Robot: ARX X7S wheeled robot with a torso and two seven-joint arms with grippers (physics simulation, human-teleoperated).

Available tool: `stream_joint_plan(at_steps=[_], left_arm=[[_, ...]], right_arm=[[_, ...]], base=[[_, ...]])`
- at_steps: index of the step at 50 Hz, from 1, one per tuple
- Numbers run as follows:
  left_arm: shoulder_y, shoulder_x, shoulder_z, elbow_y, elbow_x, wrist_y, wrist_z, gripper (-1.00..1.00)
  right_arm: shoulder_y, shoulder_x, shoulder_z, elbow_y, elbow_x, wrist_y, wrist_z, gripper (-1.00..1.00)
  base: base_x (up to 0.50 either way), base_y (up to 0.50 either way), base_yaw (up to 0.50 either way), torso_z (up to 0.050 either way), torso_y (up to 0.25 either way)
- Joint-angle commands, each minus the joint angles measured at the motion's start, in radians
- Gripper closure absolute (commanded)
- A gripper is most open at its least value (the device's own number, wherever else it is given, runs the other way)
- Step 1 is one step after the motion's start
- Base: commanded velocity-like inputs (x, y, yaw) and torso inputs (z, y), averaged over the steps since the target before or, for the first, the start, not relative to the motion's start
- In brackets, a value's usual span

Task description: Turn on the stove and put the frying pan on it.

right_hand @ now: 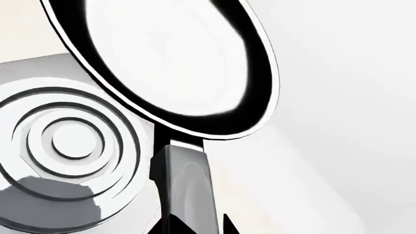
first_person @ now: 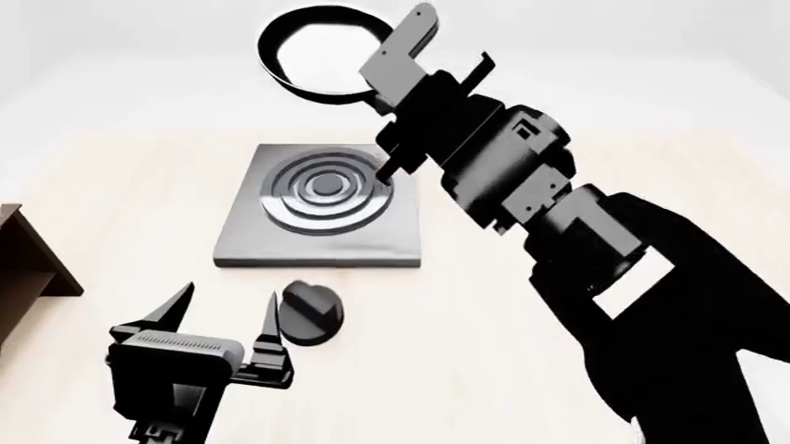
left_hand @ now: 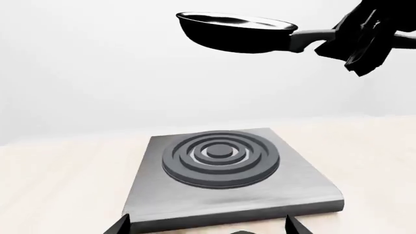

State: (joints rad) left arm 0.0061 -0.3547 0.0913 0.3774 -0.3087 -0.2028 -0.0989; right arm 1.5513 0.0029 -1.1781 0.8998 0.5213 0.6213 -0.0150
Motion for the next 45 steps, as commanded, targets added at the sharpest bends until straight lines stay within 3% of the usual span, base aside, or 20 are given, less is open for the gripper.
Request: stream_joint_plan(at_steps=[1,16,45], left_arm=[[0.001,-0.004,0.000,-0.016,0.006,0.020,0.000,-1.00],[0.003,-0.002,0.000,-0.025,0.017,0.032,-0.016,-1.00],[0.009,-0.013,0.025,-0.034,0.015,0.031,-0.006,-1.00]], right_arm=[[0.087,-0.003,-0.290,-0.010,0.288,-0.083,0.186,1.00],[0.082,-0.003,-0.350,-0.018,0.369,-0.119,0.232,1.00],[0.008,-0.003,-0.359,-0.060,0.391,-0.150,0.305,1.00]], base=[[0.00,0.00,0.00,0.000,-0.250],[0.00,0.00,0.00,0.000,-0.250],[0.00,0.00,0.00,0.000,0.001]])
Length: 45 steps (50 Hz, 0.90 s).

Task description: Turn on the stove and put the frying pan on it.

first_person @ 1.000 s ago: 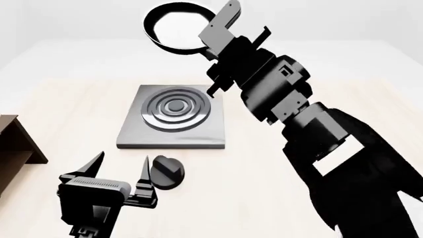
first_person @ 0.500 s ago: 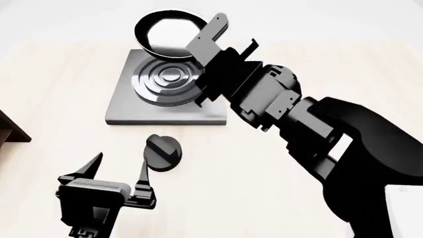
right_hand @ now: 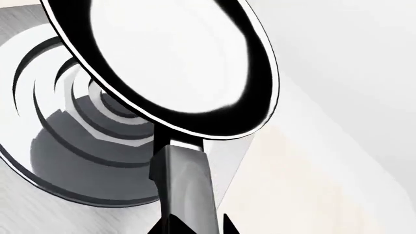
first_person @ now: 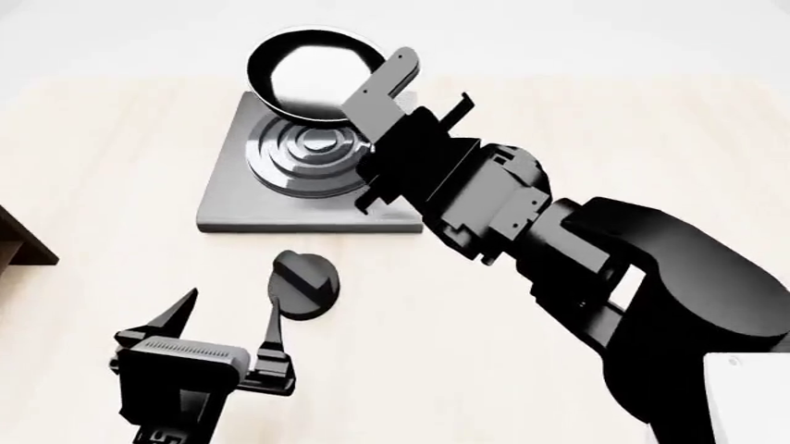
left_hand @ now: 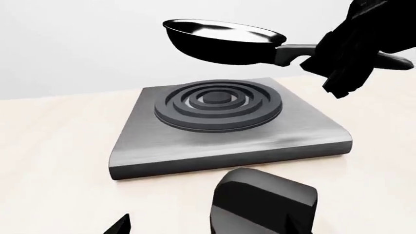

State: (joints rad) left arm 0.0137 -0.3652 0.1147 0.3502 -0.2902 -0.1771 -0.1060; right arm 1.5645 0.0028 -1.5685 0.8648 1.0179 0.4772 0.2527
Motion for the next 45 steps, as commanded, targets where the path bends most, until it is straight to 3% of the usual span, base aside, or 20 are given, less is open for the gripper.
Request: stream_joint_plan(at_steps=[1,45], left_arm=[[0.001,-0.003,0.002,-0.005,-0.004,0.004,0.001,-1.00],[0.002,-0.014,-0.014,-0.021,-0.023,0.018,-0.013,-1.00]], right_arm=[[-0.006,-0.003,0.031,-0.027,-0.107,-0.007,0.039,1.00],[-0.102,-0.003,0.033,-0.035,-0.164,0.004,-0.001,1.00]], base=[[0.00,0.00,0.00,0.000,0.000],[0.00,0.00,0.00,0.000,0.001]])
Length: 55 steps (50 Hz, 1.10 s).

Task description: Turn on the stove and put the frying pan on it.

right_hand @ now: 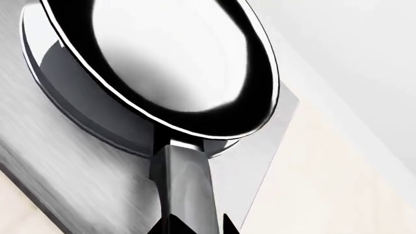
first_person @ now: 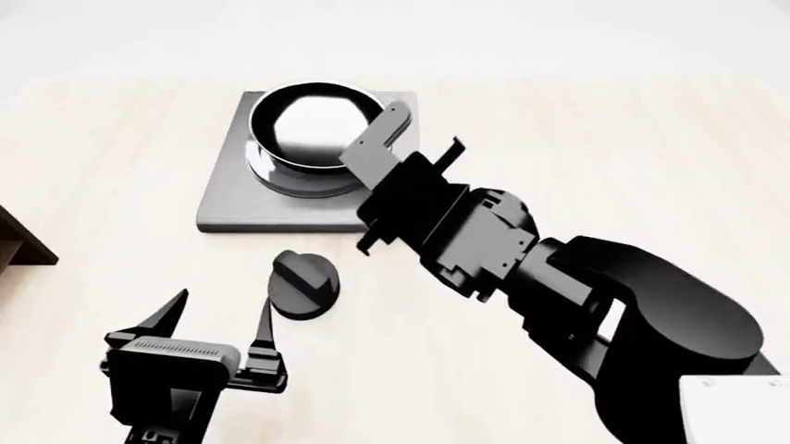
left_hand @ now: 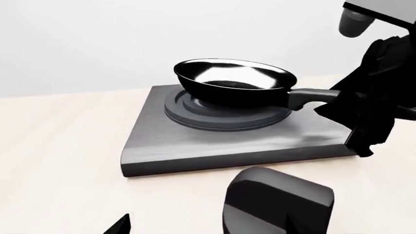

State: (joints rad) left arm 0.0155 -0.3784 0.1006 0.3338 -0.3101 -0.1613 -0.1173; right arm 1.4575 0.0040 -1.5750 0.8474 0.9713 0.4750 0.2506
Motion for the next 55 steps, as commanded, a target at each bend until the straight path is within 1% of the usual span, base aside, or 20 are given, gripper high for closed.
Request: stream_joint_plan(at_steps=[1,6,7,15,19,28,36,40,45,46,48,49,51,53,54,55], left_arm=[[0.000,-0.001,0.001,-0.003,-0.002,0.001,-0.003,-1.00],[-0.001,-0.001,0.002,-0.005,-0.003,0.002,-0.005,-1.00],[-0.001,-0.001,0.003,-0.009,-0.001,0.006,-0.004,-1.00],[-0.002,-0.002,0.002,-0.011,-0.005,0.007,-0.006,-1.00],[-0.002,-0.002,0.004,-0.012,-0.006,0.007,-0.006,-1.00],[-0.002,-0.004,0.005,-0.012,-0.006,0.008,-0.009,-1.00],[0.000,-0.006,0.008,-0.004,-0.007,0.005,-0.013,-1.00],[-0.001,-0.007,0.009,-0.002,-0.006,0.002,-0.016,-1.00],[-0.004,-0.009,0.007,-0.003,-0.008,-0.002,-0.019,-1.00],[-0.005,-0.009,0.009,-0.003,-0.008,-0.006,-0.021,-1.00],[-0.006,-0.009,0.011,-0.001,-0.005,-0.013,-0.026,-1.00],[-0.006,-0.009,0.009,0.002,-0.006,-0.018,-0.030,-1.00],[-0.009,-0.010,0.010,0.003,-0.006,-0.027,-0.035,-1.00],[-0.012,-0.008,0.007,0.004,-0.008,-0.031,-0.040,-1.00],[-0.013,-0.009,0.005,0.012,-0.008,-0.038,-0.047,-1.00],[-0.014,-0.009,0.004,0.016,-0.006,-0.041,-0.051,-1.00]], right_arm=[[0.003,-0.004,0.039,-0.021,-0.118,0.005,0.001,1.00],[-0.001,-0.004,0.038,-0.031,-0.117,0.003,-0.009,1.00],[-0.003,-0.004,0.038,-0.032,-0.118,0.002,-0.014,-1.00],[0.005,-0.004,0.039,-0.032,-0.093,0.004,-0.027,-1.00],[0.010,-0.004,0.039,-0.040,-0.067,0.018,-0.066,-1.00],[0.057,-0.004,0.042,-0.029,0.089,0.030,-0.128,-1.00],[0.095,-0.004,0.037,-0.016,0.146,0.035,-0.155,-1.00],[0.111,-0.004,0.035,-0.013,0.152,0.018,-0.162,-1.00],[0.138,-0.002,0.047,0.006,0.135,-0.041,-0.150,-1.00],[0.142,0.011,0.045,-0.018,0.134,-0.040,-0.150,-1.00],[0.148,0.056,0.046,-0.096,0.129,-0.043,-0.100,-1.00],[0.157,0.112,0.038,-0.205,0.119,-0.040,-0.049,-1.00],[0.163,0.165,0.042,-0.309,0.129,-0.033,-0.027,-1.00],[0.171,0.222,0.054,-0.411,0.139,-0.027,0.033,-1.00],[0.179,0.280,0.055,-0.519,0.149,-0.023,0.047,-1.00],[0.177,0.310,0.066,-0.560,0.151,-0.029,0.086,-1.00]], base=[[0.00,0.00,0.00,0.000,0.010],[0.00,0.00,0.00,0.000,0.000],[0.00,0.00,0.00,0.000,0.000],[0.00,0.00,0.00,0.000,0.000],[0.00,0.00,0.00,0.000,0.000],[0.00,0.00,0.00,0.000,0.000],[0.00,0.00,0.00,0.000,0.000],[0.00,0.00,0.00,0.000,0.000],[0.00,0.00,0.00,0.000,0.000],[0.00,0.00,0.00,0.000,0.000],[0.00,0.00,0.00,0.000,0.000],[0.00,0.00,0.00,0.000,0.000],[0.00,0.00,0.00,0.000,0.000],[0.00,0.00,0.00,0.000,0.000],[0.00,0.00,0.00,0.000,0.000],[0.00,0.00,0.00,0.000,0.000]])
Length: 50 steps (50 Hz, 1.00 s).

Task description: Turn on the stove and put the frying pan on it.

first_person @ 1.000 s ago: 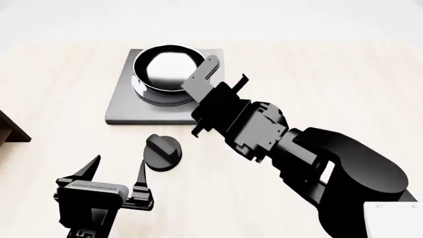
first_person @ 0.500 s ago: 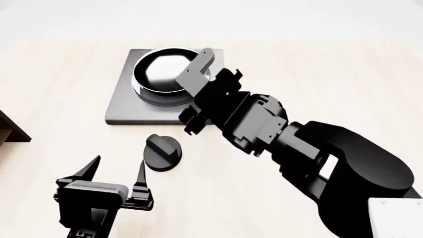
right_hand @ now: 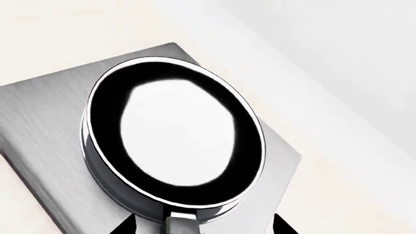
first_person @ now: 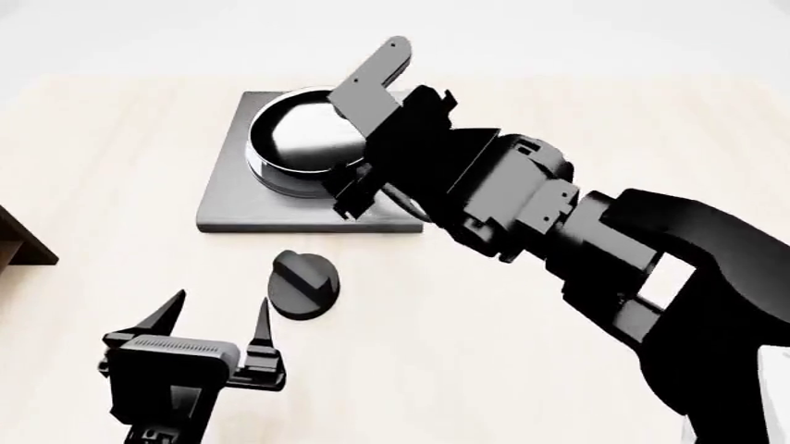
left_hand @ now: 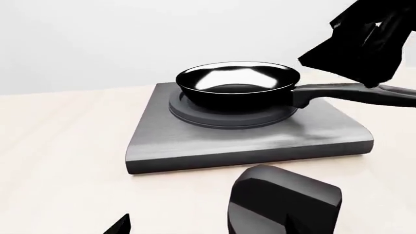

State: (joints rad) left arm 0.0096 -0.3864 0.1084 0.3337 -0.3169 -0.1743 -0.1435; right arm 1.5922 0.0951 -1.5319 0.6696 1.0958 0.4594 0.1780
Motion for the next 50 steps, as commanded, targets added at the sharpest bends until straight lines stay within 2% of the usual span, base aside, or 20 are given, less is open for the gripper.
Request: stream_joint_plan(at_steps=[1,4,9,14,21,26,36,42,44,46,50], left_arm=[[-0.008,-0.002,-0.003,0.018,0.005,-0.028,-0.028,-1.00],[-0.001,-0.004,-0.020,0.043,-0.005,-0.030,-0.040,-1.00],[-0.003,-0.005,-0.037,0.071,-0.018,-0.038,-0.055,-1.00],[0.002,-0.005,-0.034,0.108,-0.011,-0.039,-0.067,-1.00],[0.002,-0.005,-0.047,0.158,-0.021,-0.034,-0.082,-1.00],[0.023,-0.005,-0.055,0.179,-0.019,-0.002,-0.080,-1.00],[0.061,-0.003,-0.087,0.243,-0.016,0.066,-0.092,-1.00],[0.107,0.003,-0.141,0.328,-0.004,0.196,-0.093,-1.00],[0.118,0.009,-0.153,0.338,-0.008,0.229,-0.092,-1.00],[0.135,0.019,-0.171,0.343,-0.049,0.274,-0.082,-1.00],[0.162,0.050,-0.193,0.338,-0.017,0.368,-0.082,-1.00]], right_arm=[[0.042,0.240,0.026,-0.415,0.036,-0.010,0.162,-1.00],[0.010,0.386,0.048,-0.615,0.023,-0.067,0.257,-1.00],[-0.065,0.534,0.065,-0.755,-0.028,-0.153,0.389,-1.00],[-0.186,0.707,0.110,-0.905,-0.094,-0.325,0.536,-1.00],[-0.358,0.893,0.135,-1.092,-0.214,-0.556,0.711,-1.00],[-0.476,0.986,0.145,-1.134,-0.281,-0.719,0.806,-1.00],[-0.682,1.138,0.124,-1.201,-0.549,-0.964,1.018,-1.00],[-0.769,1.226,0.133,-1.223,-0.731,-1.132,1.169,-1.00],[-0.781,1.238,0.135,-1.221,-0.757,-1.153,1.191,-1.00],[-0.810,1.241,0.150,-1.204,-0.869,-1.190,1.287,-1.00],[-0.846,1.256,0.175,-1.197,-0.986,-1.252,1.377,-1.00]], base=[[0.00,0.00,0.00,0.000,0.000],[0.00,0.00,0.00,0.000,0.000],[0.00,0.00,0.00,0.000,0.000],[0.00,0.00,0.00,0.000,0.000],[0.00,0.00,0.00,0.000,0.000],[0.00,0.00,0.00,0.000,0.000],[0.00,0.00,0.00,0.000,0.000],[0.00,0.00,0.00,0.000,0.000],[0.00,0.00,0.00,0.000,0.000],[0.00,0.00,0.00,0.000,0.000],[0.00,0.00,0.00,0.000,0.000]])
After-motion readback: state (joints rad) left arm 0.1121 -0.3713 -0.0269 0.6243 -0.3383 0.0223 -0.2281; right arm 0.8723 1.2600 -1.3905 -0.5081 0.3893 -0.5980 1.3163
